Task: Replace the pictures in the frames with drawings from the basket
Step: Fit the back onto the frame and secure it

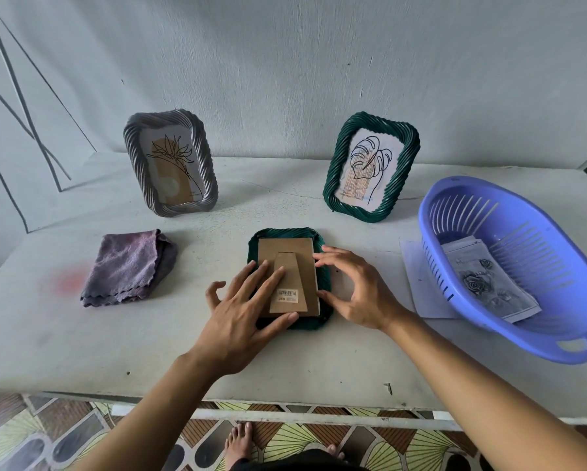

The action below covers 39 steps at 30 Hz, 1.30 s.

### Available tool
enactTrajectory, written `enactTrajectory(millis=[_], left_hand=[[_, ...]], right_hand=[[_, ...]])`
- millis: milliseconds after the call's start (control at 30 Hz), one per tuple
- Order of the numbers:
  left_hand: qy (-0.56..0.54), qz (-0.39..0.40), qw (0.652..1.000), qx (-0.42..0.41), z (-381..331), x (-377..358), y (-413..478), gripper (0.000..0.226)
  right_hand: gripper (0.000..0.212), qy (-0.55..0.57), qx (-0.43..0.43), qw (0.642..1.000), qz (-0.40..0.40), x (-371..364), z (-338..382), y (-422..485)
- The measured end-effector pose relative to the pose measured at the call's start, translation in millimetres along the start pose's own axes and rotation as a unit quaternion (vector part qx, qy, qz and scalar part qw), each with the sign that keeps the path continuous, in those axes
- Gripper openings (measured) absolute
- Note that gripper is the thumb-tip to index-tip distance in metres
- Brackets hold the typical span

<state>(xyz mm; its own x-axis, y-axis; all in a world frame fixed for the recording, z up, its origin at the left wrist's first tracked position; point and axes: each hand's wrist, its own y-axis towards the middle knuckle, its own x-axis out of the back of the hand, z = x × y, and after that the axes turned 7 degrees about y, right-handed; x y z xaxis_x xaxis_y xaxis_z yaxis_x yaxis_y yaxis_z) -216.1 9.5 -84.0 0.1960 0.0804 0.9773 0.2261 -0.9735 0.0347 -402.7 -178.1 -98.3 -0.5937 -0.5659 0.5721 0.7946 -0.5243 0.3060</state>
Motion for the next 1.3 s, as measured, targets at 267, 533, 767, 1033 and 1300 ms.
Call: enactTrajectory(millis=[267, 533, 767, 1033, 1300], left_hand=[[0.035, 0.006, 0.999, -0.030, 4.9, 4.4, 0.3, 0.079], [0.065, 0.004, 0.998, -0.027, 2.9, 0.9, 1.4, 0.076], [0.080, 0.017, 0.996, -0.031, 2.0, 2.2, 2.5, 0.085], [0.057, 0.007, 0.998, -0.029, 0.2, -0.6, 0.1, 0.078], [0.031, -0.003, 0.999, -0.024, -3.4, -3.1, -1.7, 0.078]], right_hand=[[0.035, 0.010, -0.011, 1.000, -0.009, 0.2, 0.2, -0.2], [0.035, 0.000, -0.004, 1.000, -0.012, -0.9, -1.9, -0.1], [0.042, 0.002, -0.010, 1.000, -0.016, -1.4, -2.3, 1.0], [0.045, -0.003, -0.018, 1.000, -0.004, 0.3, -0.5, 0.7], [0.047, -0.007, -0.025, 1.000, 0.003, 0.8, -0.2, 0.9]])
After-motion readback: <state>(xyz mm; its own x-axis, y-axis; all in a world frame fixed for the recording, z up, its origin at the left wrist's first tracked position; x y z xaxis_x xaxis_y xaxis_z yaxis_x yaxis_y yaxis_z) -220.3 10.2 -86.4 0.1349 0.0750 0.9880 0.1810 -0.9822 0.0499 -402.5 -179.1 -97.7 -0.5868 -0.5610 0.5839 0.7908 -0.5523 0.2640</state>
